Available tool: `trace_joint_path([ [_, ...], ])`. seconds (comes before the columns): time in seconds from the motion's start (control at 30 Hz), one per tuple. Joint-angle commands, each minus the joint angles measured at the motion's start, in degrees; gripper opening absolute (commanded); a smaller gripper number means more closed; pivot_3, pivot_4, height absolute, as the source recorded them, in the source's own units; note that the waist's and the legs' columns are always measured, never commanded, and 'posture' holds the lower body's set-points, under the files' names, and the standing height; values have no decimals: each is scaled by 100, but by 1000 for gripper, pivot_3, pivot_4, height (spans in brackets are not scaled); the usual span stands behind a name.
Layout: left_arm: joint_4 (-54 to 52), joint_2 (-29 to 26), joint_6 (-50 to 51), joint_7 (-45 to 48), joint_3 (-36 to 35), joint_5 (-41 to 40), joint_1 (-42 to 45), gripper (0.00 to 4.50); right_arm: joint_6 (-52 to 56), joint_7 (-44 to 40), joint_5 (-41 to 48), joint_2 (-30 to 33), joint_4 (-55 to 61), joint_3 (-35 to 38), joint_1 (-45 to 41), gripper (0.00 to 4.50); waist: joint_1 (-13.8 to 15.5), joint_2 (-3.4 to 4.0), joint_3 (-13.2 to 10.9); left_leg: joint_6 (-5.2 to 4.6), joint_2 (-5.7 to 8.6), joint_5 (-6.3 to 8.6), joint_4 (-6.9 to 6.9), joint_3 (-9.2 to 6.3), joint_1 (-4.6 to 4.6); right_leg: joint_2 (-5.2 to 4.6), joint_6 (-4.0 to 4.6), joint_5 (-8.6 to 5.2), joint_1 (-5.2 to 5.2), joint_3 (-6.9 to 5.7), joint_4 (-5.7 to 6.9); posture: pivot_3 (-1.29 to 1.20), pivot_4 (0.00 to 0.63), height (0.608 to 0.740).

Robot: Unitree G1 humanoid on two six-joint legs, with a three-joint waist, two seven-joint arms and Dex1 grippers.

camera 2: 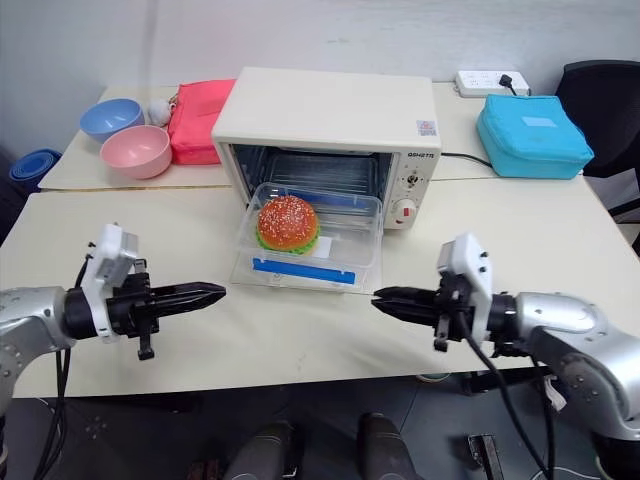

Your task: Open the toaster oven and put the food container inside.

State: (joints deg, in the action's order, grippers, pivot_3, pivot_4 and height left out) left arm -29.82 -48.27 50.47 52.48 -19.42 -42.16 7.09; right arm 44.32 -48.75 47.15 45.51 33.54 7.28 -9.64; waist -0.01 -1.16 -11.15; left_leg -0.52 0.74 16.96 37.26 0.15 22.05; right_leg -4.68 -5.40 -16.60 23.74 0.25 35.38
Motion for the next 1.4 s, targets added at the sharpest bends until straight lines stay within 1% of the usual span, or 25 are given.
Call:
trace_joint_path([
  [0.03, 265, 64, -790, -145, 655, 726, 197, 0, -340, 441, -884, -377, -390, -805, -354, 35, -6, 1, 1, 0, 0, 0, -1, 0, -1, 0, 1, 1, 0, 1, 0, 0, 150, 740],
  [0.1, 496, 300, -938, -388, 1011, 954, 518, 0, -519, 549, -1240, -627, -760, -1093, -610, 35, 0, 1, 1, -1, 0, -2, -2, 2, 2, 0, 1, 2, 4, 1, 0, 0, 150, 740],
  [0.17, 721, 534, -921, -581, 1239, 1044, 812, 0, -574, 598, -1335, -858, -1038, -1164, -845, 35, 3, 1, 1, -2, 1, -2, 1, -1, 15, 0, -2, 4, 15, -3, 1, 0, 150, 740],
  [0.23, 1081, 858, -1154, -653, 1626, 1286, 1195, 0, -882, 592, -1677, -1091, -1453, -1347, -1242, 35, -2, 1, 1, 0, 2, 0, 1, 0, 23, 1, -6, 6, 25, -3, 9, 0, 150, 740],
  [0.3, 1434, 1168, -1309, -799, 1847, 1480, 1542, 0, -1106, 684, -1994, -1316, -1892, -1465, -1621, 35, -8, 1, 1, 1, 5, 0, 7, 4, 23, 5, -8, 7, 26, -8, 14, 0, 150, 740],
  [0.5, 2601, 1982, -1787, -1641, 1930, 2103, 2547, 0, -1689, 999, -2678, -1935, -3309, -1465, -2741, 35, -15, 0, 1, 14, 7, -9, 21, 17, 27, 18, -13, 10, 40, -4, 39, 0, 150, 740],
  [0.63, 3317, 2277, -2142, -1974, 1890, 2419, 3099, 0, -2109, 1202, -3001, -2288, -4143, -1389, -3312, 35, -17, 0, 1, 34, 9, -23, 31, 35, 40, 23, -15, 11, 65, -12, 63, 0, 150, 740],
  [0.83, 3659, 2517, -2248, -2212, 1663, 2419, 3512, 0, -2436, 1268, -3156, -2510, -4672, -1268, -3668, 35, -88, -1, 2, 22, 9, -20, 60, 59, 51, 21, -27, 18, 74, -10, 101, 0, 150, 740],
  [0.9, 3550, 2494, -2096, -2193, 1484, 2255, 3481, 0, -2322, 1137, -3041, -2437, -4448, -1201, -3556, 35, -107, -1, 2, 19, 10, -18, 69, 59, 53, 21, -30, 19, 74, -8, 105, 0, 150, 740],
  [0.97, 3178, 2343, -1828, -1962, 1255, 1913, 3306, 0, -2026, 912, -2799, -2214, -3898, -1073, -3244, 35, -121, -1, 2, 19, 9, -18, 69, 56, 57, 20, -30, 19, 78, -7, 107, 0, 150, 740],
  [1.13, 2002, 1500, -917, -1380, 520, 923, 2670, 0, -951, 506, -1922, -1342, -2025, -444, -2008, 35, -133, -1, 2, 22, 5, -8, 70, 26, 115, 16, -29, 19, 122, 6, 99, 0, 150, 740],
  [1.23, 1513, 922, -476, -1040, 43, 370, 2326, 588, -378, 389, -1365, -894, -1071, -30, -1166, 0, -138, -1, 2, 18, 7, -4, 73, 28, 129, 13, -29, 19, 134, 8, 95, 0, 150, 740],
  [1.3, 1226, 444, -169, -690, -330, -62, 2039, 1203, -125, 281, -1093, -607, -448, 186, -436, 0, -141, -1, 2, 17, 5, -3, 73, 27, 118, 13, -29, 18, 118, 8, 89, 0, 150, 740],
  [1.4, 1036, -37, 97, -452, -694, -440, 1777, 2084, -32, 468, -1056, -566, -77, 202, 272, 0, -145, -3, 2, -6, -3, 9, 68, 19, 90, 15, -27, 18, 79, 1, 50, 0, 150, 740],
])
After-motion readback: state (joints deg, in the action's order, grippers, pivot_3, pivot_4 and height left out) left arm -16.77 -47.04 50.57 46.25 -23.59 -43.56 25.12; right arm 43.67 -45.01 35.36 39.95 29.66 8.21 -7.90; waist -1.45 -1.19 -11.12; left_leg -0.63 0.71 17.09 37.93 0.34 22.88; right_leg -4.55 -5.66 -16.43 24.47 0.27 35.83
